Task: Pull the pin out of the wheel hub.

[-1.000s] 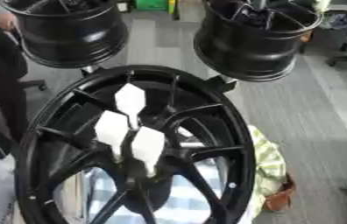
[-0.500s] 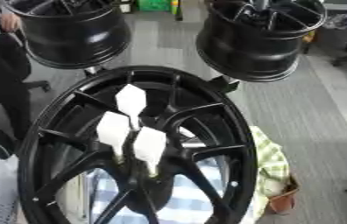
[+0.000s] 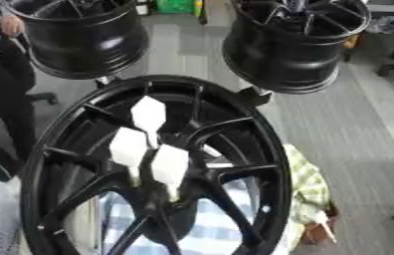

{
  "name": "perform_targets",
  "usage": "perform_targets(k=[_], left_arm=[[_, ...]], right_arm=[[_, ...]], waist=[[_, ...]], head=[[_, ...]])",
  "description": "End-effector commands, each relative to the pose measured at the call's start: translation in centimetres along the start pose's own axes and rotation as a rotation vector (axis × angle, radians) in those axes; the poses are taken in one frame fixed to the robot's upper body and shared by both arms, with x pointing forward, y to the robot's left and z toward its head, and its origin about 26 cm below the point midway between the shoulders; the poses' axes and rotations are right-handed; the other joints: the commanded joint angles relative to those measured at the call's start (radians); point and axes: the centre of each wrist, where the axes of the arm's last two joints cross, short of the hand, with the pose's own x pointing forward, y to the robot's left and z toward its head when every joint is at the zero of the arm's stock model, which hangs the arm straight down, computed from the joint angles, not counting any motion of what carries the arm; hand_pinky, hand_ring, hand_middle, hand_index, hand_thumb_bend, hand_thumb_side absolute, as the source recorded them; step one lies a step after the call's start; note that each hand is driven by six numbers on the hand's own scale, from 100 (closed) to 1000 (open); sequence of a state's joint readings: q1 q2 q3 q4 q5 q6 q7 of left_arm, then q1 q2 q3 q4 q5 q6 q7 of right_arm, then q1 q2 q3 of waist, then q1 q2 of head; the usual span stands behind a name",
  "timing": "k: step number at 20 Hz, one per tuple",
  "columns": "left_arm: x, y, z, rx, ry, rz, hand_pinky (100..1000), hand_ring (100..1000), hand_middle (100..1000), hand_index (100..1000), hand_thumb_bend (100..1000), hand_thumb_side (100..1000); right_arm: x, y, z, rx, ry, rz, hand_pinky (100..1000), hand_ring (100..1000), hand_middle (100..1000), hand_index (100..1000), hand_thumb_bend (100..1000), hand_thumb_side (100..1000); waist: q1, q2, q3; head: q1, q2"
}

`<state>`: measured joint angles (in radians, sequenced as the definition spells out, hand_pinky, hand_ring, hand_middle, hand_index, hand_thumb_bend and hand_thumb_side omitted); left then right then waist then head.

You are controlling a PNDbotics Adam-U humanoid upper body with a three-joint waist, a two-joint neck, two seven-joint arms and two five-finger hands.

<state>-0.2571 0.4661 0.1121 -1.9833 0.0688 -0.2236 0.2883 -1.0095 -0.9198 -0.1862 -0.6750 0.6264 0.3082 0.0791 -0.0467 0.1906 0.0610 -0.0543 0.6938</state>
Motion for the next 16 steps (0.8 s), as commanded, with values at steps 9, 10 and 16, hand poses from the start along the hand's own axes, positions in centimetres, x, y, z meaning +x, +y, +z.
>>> perform_targets(k=[9, 10, 16], left_arm=[[0.8, 0.5, -0.8, -0.011, -0.04, -0.026, 751, 852, 749, 858, 249, 645], [0.8, 0.5, -0.8, -0.012, -0.04, -0.026, 751, 852, 749, 858, 248, 645], [0.8, 0.4, -1.0, -0.017, -0.046, -0.021, 751, 852, 749, 858, 250, 643]], right_arm=[[4.0, -3.9, 2.0, -0.023, -0.322, -0.145, 765, 735, 680, 762, 517, 290], [4.4, -4.1, 2.4, -0.002, -0.363, -0.158, 764, 732, 674, 759, 527, 281], [6.6, -4.4, 5.7, 0.117, -0.615, -0.242, 753, 715, 650, 748, 514, 308]], waist=[[-0.004, -0.019, -0.004], [-0.004, -0.019, -0.004], [-0.005, -0.018, -0.002]], head=[[-0.003, 0.003], [-0.003, 0.003], [-0.003, 0.0]])
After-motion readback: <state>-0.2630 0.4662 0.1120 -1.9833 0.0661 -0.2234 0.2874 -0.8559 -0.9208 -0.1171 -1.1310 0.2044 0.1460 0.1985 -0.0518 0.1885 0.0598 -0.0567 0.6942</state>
